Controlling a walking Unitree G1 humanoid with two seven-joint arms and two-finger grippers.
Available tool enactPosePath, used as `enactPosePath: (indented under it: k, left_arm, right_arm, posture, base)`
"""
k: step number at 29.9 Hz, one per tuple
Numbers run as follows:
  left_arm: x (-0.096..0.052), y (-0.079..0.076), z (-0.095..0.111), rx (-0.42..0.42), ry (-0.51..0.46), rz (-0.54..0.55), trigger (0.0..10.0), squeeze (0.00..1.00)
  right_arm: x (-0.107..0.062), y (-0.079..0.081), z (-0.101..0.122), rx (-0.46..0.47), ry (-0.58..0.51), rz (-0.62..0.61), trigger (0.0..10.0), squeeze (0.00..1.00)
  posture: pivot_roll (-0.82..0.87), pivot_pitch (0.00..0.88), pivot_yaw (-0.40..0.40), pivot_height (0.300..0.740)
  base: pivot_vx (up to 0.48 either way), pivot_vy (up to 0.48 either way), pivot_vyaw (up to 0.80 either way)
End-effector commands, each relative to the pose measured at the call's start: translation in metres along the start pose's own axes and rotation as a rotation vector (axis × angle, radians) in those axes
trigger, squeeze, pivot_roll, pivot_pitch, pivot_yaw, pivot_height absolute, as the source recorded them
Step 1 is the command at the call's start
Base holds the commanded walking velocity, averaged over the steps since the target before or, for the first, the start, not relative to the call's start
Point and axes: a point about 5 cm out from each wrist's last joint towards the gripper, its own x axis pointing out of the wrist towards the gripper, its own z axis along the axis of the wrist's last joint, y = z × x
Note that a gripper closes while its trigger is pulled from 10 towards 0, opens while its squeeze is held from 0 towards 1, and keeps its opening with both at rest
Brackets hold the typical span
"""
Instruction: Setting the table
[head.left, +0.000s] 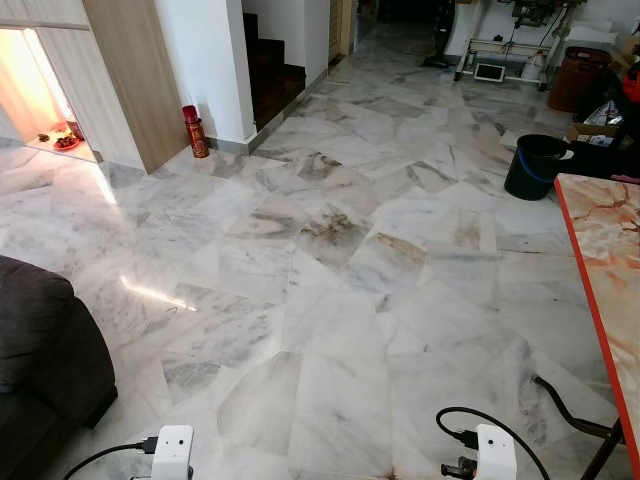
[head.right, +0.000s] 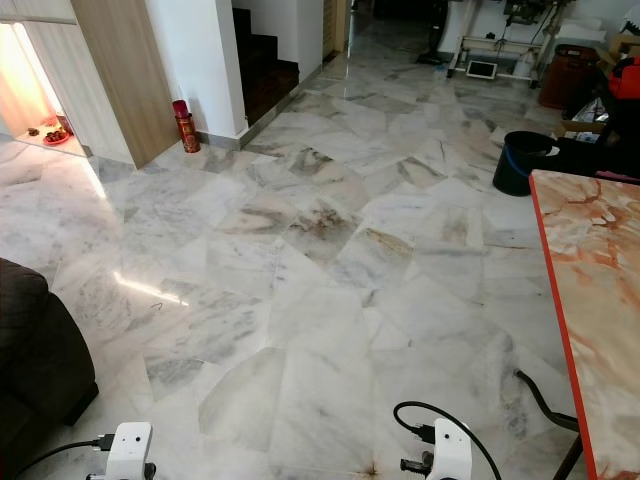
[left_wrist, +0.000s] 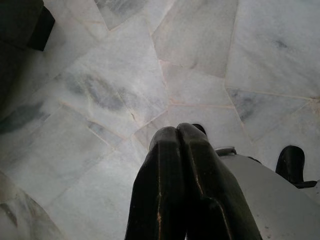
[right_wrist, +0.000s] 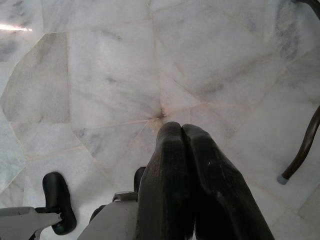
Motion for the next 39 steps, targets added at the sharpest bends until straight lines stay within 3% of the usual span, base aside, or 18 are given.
enactPosePath:
  k: [1, 6, 9, 29, 39]
  left_arm:
    - [-0.001, -0.001, -0.005, -0.003, 0.017, -0.003, 10.0, 0.0]
    - [-0.001, -0.001, -0.005, -0.003, 0.017, -0.003, 10.0, 0.0]
    - [0.001, -0.016, 0.001, -0.047, 0.0, 0.004, 10.0, 0.0]
    - [0.0, -0.016, -0.002, -0.072, 0.009, 0.01, 10.0, 0.0]
    - [0.0, -0.015, -0.005, -0.06, 0.025, 0.011, 10.0, 0.0]
  right_arm:
    - [0.0, -0.001, -0.001, -0.009, 0.003, -0.004, 10.0, 0.0]
    - [0.0, -0.001, -0.001, -0.009, 0.003, -0.004, 10.0, 0.0]
    - [0.002, 0.016, 0.002, 0.071, -0.03, 0.057, 10.0, 0.0]
    - [0.002, 0.015, 0.004, 0.072, -0.035, 0.06, 10.0, 0.0]
    - [0.001, 0.01, 0.003, 0.075, -0.029, 0.053, 10.0, 0.0]
  posture:
    - [0.0, 0.0, -0.018, 0.74]
    - [0.0, 0.0, -0.018, 0.74]
    - [0.02, 0.0, -0.018, 0.74]
    - [0.03, 0.014, -0.026, 0.74]
    - [0.02, 0.016, -0.025, 0.74]
  base:
    - [0.0, 0.0, 0.0]
    - [0.0, 0.0, 0.0]
    - [0.0, 0.0, 0.0]
    - [0.0, 0.0, 0.0]
    - [0.0, 0.416, 0.0]
